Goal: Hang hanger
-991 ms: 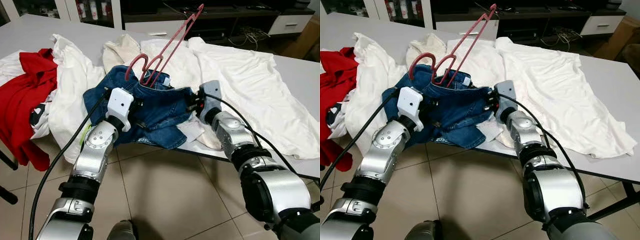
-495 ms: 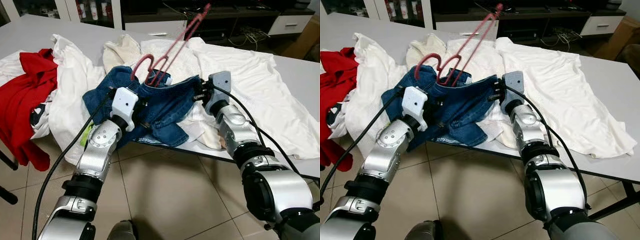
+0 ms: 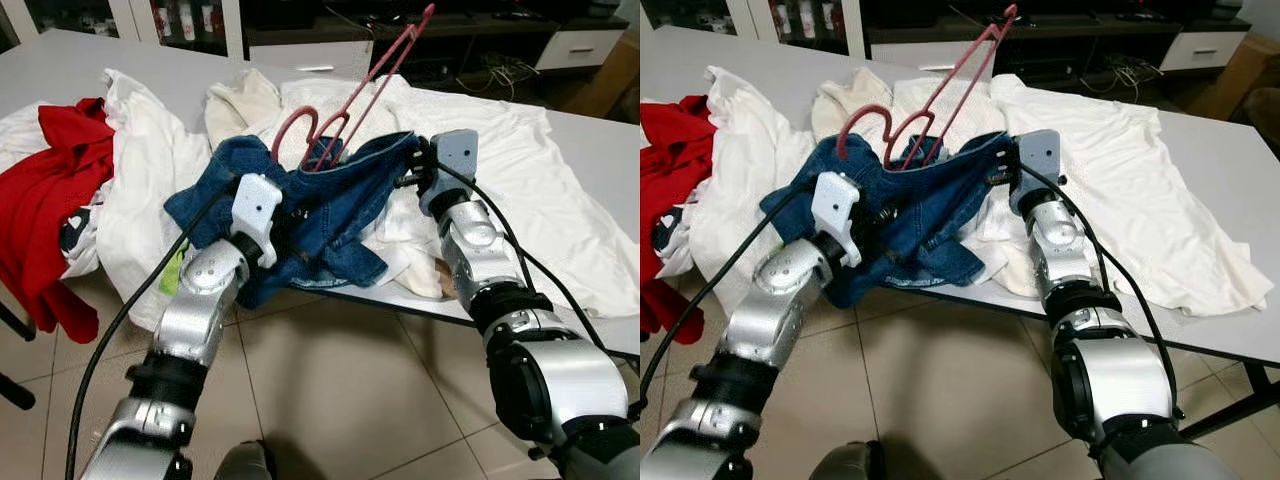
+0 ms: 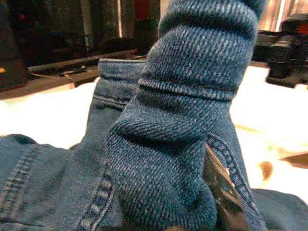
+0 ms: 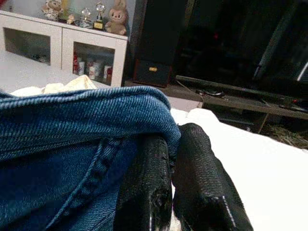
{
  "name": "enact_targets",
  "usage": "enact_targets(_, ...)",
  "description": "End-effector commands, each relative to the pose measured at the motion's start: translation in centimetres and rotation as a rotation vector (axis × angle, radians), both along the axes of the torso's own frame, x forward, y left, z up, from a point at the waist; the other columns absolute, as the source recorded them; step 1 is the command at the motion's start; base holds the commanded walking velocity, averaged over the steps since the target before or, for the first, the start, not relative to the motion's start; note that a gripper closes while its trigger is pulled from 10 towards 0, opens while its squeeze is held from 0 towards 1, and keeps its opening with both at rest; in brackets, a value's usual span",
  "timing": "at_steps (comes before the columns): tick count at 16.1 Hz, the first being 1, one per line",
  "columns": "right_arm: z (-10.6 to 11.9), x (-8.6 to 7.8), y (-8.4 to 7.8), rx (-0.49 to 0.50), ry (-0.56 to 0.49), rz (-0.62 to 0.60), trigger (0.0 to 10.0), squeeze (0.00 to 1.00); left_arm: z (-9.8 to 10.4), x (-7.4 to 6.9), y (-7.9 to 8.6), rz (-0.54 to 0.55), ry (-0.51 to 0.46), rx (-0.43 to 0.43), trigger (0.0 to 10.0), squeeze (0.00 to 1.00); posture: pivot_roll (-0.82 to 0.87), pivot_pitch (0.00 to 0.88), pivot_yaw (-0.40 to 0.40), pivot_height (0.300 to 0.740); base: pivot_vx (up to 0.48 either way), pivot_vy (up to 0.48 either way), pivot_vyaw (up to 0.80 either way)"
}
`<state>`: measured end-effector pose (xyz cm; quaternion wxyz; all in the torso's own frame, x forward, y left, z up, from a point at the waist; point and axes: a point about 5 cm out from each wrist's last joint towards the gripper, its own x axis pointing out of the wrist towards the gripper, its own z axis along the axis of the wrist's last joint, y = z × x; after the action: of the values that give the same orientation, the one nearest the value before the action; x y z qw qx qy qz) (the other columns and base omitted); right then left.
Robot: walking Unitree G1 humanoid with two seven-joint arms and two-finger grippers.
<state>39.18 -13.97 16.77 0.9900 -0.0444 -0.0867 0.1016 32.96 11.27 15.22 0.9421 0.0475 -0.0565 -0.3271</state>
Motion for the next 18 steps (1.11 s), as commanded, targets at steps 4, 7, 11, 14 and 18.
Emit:
enact_targets(4, 3.7, 0.4, -3.7, 0.046, -0.165, -0.195, 0.0, 0.0, -1.2, -1.2, -0.1, -0.015, 0.086, -0.029, 10.0, 0.0, 0.12, 0.002, -0.031, 0.74, 0.0, 0.0, 0.0)
enact_targets(7, 5.0, 0.4, -4.8, 0.067, -0.223, -0.262, 0.0, 0.0, -1.8, -2.0, -0.6, -0.033, 0.157, -0.056, 10.0, 0.0, 0.12, 0.005, -0.028, 0.74, 0.0, 0.0, 0.0)
enact_targets(11, 6.2, 0.5, -5.6, 0.079, -0.26, -0.301, 0.0, 0.0, -2.7, -3.3, -1.4, -0.082, 0.213, -0.044, 10.0, 0.0, 0.12, 0.006, -0.021, 0.74, 0.0, 0.0, 0.0)
enact_targets(14, 6.8, 0.5, -5.7, 0.087, -0.28, -0.309, 0.0, 0.0, -3.1, -4.1, -2.2, -0.099, 0.237, -0.042, 10.0, 0.0, 0.12, 0.005, -0.015, 0.74, 0.0, 0.0, 0.0)
enact_targets(18, 8.3, 0.6, -5.8, 0.111, -0.334, -0.312, 0.0, 0.0, -3.9, -4.2, -2.0, -0.055, 0.285, -0.032, 10.0, 0.0, 0.12, 0.0, -0.015, 0.74, 0.0, 0.0, 0.0)
